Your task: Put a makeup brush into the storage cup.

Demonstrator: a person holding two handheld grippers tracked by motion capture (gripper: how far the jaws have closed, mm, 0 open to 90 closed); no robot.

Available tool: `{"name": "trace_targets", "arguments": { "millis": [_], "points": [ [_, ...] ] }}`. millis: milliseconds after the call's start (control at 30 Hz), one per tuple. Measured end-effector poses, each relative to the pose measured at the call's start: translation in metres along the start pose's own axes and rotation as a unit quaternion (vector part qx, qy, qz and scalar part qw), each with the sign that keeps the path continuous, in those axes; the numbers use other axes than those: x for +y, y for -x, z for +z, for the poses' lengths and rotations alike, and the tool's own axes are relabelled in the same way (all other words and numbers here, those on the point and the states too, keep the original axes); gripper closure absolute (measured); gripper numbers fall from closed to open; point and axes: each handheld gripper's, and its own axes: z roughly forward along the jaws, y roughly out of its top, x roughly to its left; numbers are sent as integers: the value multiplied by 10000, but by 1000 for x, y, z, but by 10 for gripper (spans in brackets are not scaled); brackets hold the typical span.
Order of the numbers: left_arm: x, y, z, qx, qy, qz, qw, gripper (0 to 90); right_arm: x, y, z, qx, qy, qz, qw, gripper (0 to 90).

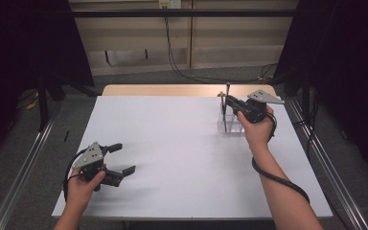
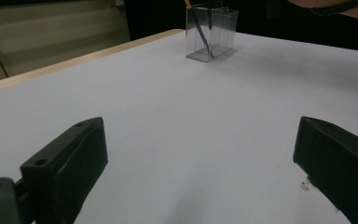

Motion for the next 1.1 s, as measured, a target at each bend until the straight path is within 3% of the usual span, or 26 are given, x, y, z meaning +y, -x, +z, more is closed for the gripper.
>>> {"name": "trace_targets", "arguments": {
  "millis": [967, 1033, 1100],
  "points": [
    [0, 0, 0, 1, -27, 19, 10000, 29, -3, 0, -2, 39, -43, -17, 10000, 844],
    [0, 0, 0, 7, -19, 2, 10000, 28, -3, -1, -2, -5, -42, -50, 10000, 782],
    [0, 0, 0, 6, -29, 23, 10000, 28, -3, -1, -2, 18, -62, 37, 10000, 664]
  ]
}}
